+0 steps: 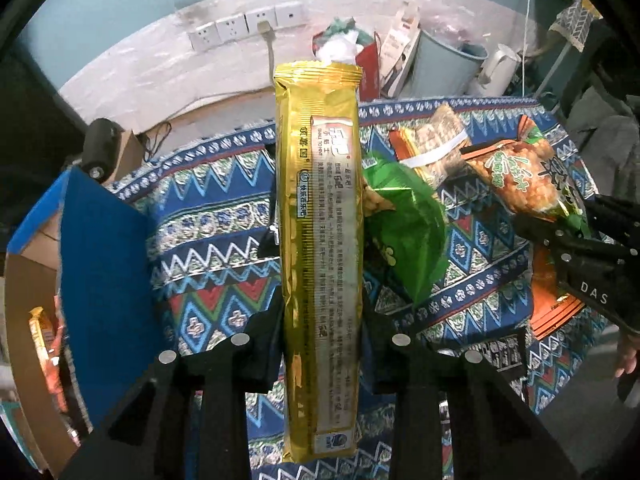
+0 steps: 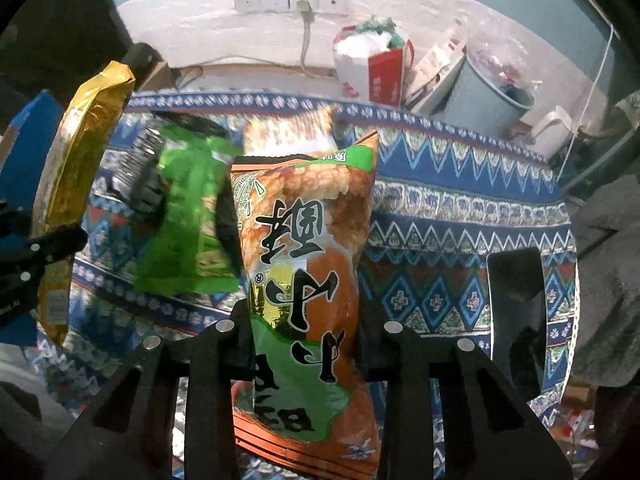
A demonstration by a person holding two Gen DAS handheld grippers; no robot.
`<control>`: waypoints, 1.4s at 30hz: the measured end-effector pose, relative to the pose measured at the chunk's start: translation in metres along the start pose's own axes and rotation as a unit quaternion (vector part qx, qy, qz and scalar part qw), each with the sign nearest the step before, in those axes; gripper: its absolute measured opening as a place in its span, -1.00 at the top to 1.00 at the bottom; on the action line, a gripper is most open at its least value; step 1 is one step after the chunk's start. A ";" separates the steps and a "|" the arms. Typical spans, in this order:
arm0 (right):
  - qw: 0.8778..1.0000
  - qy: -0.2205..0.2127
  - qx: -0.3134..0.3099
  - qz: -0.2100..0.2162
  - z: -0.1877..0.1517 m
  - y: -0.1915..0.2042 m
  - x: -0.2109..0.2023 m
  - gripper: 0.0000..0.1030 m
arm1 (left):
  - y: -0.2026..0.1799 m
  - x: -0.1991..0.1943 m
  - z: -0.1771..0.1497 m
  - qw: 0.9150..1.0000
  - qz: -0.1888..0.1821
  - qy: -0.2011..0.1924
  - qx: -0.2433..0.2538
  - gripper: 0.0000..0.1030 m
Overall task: Organize snacks
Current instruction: 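Carry the gold pack with the left tool while the right tool carries the orange bag over the box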
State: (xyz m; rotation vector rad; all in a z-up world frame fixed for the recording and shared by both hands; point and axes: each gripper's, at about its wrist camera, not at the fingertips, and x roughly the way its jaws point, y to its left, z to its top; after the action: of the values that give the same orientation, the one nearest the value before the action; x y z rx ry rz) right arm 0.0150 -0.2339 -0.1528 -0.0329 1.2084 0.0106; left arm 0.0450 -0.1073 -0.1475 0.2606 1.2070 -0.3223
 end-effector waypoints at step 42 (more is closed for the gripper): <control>0.990 -0.093 -0.081 0.075 0.049 0.143 -0.102 0.38 | 0.110 -0.134 -0.050 0.992 0.019 -0.110 -0.067 0.38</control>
State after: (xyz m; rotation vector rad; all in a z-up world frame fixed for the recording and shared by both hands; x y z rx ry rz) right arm 0.0213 -0.0881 -0.0425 -0.0829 1.0185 0.2388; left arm 0.0003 0.0270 -0.0355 0.1267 1.0009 -0.2292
